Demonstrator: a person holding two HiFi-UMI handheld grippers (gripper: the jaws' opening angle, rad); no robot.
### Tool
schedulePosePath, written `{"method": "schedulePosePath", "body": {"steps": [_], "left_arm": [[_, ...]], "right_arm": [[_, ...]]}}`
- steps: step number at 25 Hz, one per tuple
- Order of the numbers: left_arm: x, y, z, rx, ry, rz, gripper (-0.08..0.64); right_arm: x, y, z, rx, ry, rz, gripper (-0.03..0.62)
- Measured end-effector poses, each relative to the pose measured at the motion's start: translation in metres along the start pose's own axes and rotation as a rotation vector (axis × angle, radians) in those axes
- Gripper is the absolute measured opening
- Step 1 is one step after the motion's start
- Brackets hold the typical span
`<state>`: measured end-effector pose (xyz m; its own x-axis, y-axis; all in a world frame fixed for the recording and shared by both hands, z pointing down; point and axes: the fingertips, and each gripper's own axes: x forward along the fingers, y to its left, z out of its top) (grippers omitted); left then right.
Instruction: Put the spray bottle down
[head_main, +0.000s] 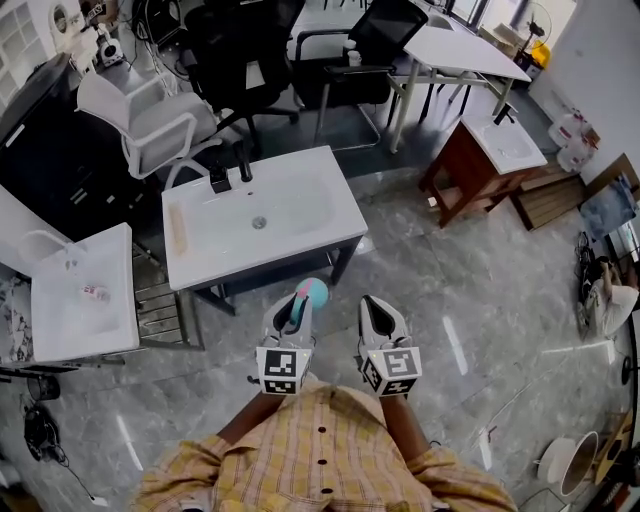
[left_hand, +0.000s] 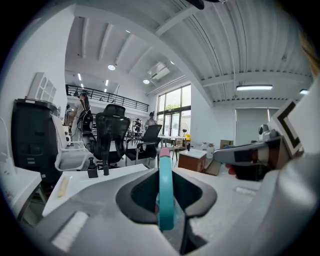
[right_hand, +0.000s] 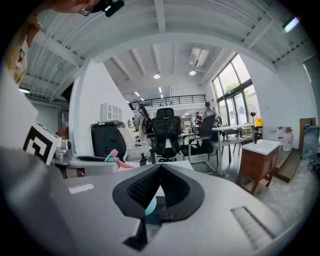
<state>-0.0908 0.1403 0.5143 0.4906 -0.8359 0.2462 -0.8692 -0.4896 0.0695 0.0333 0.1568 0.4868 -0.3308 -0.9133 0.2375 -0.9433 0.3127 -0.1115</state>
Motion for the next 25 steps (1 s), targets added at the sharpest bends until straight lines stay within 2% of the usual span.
{"method": "schedulePosePath", "body": {"steps": [7, 18, 25], "left_arm": [[0.038, 0.031, 0.013, 0.022, -0.006, 0.003, 0.071], [0.073, 0.051, -0.003, -0.025, 0.043, 0.023, 0.071], [0.114, 0.07, 0.013, 0.018, 0.043, 0.071, 0.072]], "right_arm": [[0.046, -0.009, 0.008, 0.009, -0.009, -0.005, 0.002], [0.09, -0.022, -0.005, 0.0, 0.048, 0.011, 0.002], [0.144, -0.05, 0.013, 0.017, 0.016, 0.054, 0.002]]}}
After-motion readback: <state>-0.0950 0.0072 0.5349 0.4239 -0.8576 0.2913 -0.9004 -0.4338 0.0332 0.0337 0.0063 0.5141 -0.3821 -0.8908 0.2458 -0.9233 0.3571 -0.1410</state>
